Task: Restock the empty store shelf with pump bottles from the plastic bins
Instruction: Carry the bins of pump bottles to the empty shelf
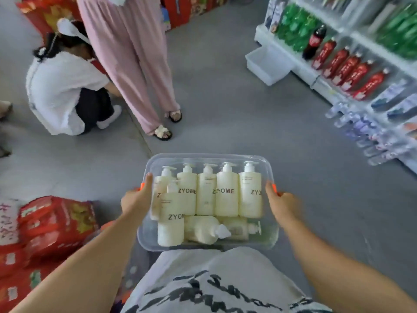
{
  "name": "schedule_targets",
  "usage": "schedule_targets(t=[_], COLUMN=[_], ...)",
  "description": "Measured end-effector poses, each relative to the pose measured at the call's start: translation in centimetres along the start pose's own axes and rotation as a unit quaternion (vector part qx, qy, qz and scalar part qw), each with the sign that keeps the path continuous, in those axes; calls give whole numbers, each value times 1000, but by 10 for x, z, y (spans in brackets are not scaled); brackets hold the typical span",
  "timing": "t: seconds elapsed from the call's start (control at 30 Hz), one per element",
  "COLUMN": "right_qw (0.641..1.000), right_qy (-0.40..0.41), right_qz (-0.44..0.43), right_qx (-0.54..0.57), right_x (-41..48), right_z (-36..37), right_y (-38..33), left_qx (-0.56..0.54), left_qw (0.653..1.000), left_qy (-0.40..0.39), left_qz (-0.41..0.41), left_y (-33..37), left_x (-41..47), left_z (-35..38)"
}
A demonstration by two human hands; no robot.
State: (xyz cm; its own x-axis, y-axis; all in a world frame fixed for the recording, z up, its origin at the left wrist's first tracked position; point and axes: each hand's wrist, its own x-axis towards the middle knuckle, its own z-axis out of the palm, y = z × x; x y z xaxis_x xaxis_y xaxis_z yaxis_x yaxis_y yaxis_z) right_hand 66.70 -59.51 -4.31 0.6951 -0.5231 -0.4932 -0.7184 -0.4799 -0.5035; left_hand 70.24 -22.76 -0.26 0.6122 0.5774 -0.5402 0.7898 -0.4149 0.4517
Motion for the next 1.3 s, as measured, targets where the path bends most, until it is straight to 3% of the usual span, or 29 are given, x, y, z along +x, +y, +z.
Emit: schedule_targets(t=[0.2,0.47,0.63,0.8,0.93,1.13,1.3], right_qw=[994,965,955,948,915,855,783], right_qy=[-27,-31,-7,67,144,212,237], right_qz=[98,238,254,255,307,376,462], right_qx=[38,104,156,180,220,289,341], right_x=[43,74,110,144,161,162,179], right_z=[-8,-58,-132,-238,-304,-361,-385], right_y=[22,92,149,224,284,359,412], left_qx=[128,277,332,296,241,301,335], left_qw=[985,929,898,890,859,787,702], left_qy=[-61,-136,-146,-166,-208,-256,-328], left_qz=[102,202,250,305,402,474,537], left_y=[100,218,278,321,369,429,480], left_x=[37,13,-35,-131,-221,-318,-403], left_z=[44,155,251,349,429,538,650])
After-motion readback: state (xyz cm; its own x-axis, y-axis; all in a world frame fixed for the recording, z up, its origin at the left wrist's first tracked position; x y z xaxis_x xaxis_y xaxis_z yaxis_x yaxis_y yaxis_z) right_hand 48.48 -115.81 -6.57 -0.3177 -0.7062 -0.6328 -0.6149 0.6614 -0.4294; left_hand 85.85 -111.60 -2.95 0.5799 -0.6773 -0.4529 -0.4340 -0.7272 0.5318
